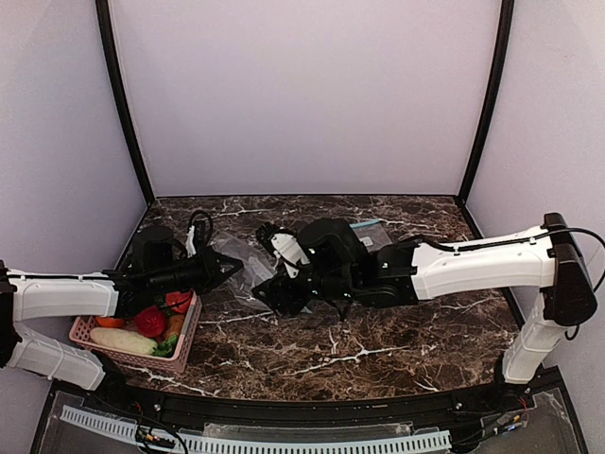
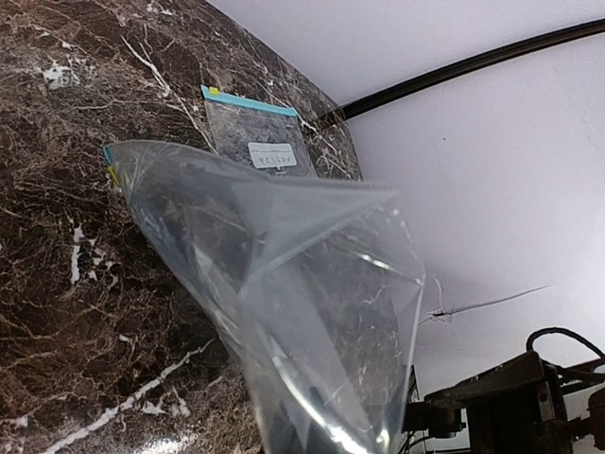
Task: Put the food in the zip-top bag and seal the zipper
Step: Pass from the right arm to the left, then pass from the left arm to the right
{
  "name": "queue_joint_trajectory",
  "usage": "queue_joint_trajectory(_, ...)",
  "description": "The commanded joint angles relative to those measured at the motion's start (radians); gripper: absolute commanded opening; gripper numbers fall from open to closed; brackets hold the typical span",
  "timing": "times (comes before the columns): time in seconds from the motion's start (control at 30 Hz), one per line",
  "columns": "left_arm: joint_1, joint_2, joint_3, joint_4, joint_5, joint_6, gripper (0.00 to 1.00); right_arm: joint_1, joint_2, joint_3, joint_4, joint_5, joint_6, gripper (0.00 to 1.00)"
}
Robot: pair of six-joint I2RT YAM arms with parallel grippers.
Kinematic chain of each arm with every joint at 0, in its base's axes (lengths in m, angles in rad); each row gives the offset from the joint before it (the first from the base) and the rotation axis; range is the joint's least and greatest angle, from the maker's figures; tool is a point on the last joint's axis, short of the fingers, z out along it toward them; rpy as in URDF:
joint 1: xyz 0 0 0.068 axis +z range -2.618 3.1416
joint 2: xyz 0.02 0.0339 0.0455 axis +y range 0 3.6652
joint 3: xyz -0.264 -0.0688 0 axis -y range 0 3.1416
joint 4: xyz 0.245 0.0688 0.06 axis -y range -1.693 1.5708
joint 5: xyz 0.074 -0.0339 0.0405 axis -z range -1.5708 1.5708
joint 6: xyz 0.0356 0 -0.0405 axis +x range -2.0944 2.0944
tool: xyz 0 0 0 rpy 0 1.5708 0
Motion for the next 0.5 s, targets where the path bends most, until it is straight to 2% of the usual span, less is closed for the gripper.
queue_joint_trajectory(0.0, -0.001, -0.008, 0.031, 0.017, 0.077, 0.12, 0.01, 0.0, -0.05, -0.038, 0.031, 0.031, 0.031, 0.81)
queue_joint_trajectory(0.2, -0.001, -0.048, 0.061, -0.016, 0.192, 0.288, 0.01, -0.059, -0.107, -0.104, 0.055, -0.051, 0.112, 0.89)
queue_joint_trajectory(0.47, -0.001, -0.157, 0.062, 0.007, 0.372, 0.425, 0.01, -0.182, -0.209, -0.267, 0.261, -0.3, 0.294, 0.92)
